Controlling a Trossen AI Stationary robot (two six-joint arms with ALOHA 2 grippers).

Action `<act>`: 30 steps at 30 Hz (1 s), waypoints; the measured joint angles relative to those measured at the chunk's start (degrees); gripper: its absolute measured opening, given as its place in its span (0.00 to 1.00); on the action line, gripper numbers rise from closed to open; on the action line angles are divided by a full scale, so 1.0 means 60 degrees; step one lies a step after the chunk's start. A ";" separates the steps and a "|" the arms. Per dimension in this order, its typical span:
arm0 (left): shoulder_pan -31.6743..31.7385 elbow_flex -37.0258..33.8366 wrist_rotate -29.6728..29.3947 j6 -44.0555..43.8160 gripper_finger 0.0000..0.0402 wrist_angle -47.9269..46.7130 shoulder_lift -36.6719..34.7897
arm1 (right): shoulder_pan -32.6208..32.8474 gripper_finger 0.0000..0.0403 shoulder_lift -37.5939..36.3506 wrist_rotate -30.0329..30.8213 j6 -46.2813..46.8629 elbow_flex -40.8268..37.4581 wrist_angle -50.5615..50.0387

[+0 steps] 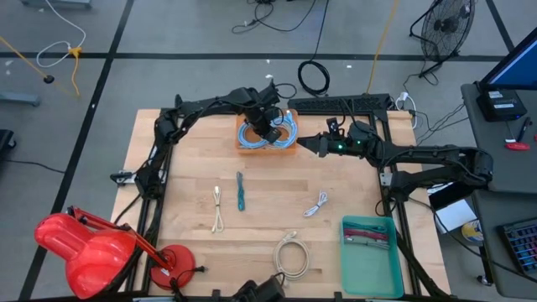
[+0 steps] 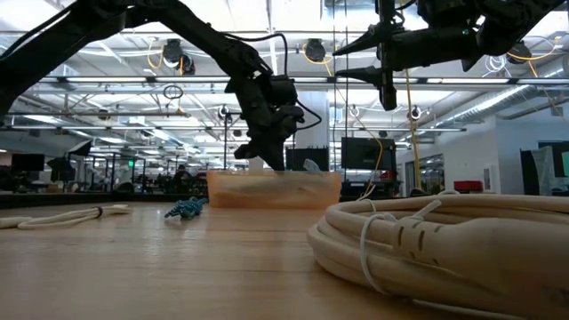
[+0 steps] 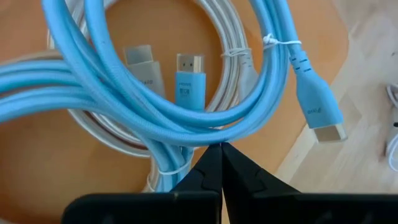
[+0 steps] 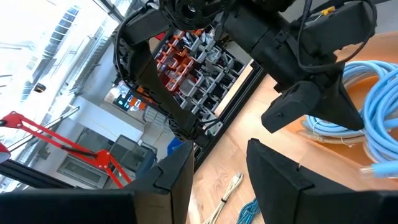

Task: Pick & Place USB Port
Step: Put the large blue charger cable into the orange bin

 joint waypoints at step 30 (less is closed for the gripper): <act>0.0167 -0.0007 0.0138 0.0575 0.00 -0.0975 -0.0782 | 0.0000 0.35 0.0004 0.0029 -0.0028 0.0000 0.0069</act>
